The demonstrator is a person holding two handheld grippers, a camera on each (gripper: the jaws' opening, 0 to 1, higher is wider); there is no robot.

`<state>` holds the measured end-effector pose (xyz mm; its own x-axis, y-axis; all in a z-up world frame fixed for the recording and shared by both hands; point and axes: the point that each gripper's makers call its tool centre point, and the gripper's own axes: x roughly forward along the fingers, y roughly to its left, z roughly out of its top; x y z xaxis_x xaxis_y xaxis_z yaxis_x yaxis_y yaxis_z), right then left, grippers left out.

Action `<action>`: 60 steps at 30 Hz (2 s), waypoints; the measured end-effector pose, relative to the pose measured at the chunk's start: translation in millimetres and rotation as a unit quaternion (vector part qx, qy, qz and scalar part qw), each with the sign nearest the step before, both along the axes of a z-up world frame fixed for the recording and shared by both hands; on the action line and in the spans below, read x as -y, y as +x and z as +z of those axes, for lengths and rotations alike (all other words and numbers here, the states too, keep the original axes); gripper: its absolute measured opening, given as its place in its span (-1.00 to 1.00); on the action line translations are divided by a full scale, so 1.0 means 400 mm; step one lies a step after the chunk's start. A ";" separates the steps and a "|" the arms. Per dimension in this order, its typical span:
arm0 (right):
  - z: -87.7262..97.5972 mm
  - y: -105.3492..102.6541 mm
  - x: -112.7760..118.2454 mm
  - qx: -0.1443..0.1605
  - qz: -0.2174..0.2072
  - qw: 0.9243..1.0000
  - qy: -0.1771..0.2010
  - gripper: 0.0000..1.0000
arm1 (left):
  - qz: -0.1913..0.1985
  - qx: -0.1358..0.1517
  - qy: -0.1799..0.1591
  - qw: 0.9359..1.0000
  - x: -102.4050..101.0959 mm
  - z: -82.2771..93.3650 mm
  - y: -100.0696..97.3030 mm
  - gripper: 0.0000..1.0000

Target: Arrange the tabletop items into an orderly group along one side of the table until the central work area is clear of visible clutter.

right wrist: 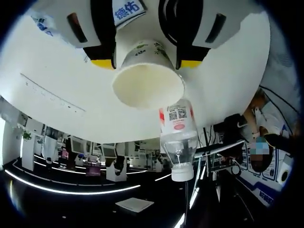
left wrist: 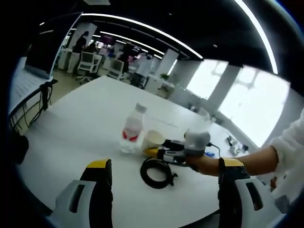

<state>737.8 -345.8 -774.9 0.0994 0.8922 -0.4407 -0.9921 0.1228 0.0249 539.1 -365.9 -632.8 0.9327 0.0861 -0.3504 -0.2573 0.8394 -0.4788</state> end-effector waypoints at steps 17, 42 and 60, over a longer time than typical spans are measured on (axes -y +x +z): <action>0.058 -0.014 0.089 0.011 -0.009 1.000 0.011 0.23 | -0.009 -0.004 0.019 1.000 0.006 0.004 0.005 0.81; 0.102 -0.028 0.186 -0.001 -0.031 0.999 0.007 0.12 | -0.006 -0.007 0.029 1.000 0.001 0.004 0.006 0.78; 0.045 -0.068 0.249 -0.059 -0.066 0.996 -0.029 -0.03 | -0.040 -0.112 0.053 0.991 -0.047 -0.116 0.094 0.61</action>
<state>710.4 -445.3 -756.9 0.1593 0.8476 -0.5063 -0.9578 0.2569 0.1288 576.8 -347.2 -679.3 0.8374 0.0628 -0.5429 -0.2784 0.9038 -0.3249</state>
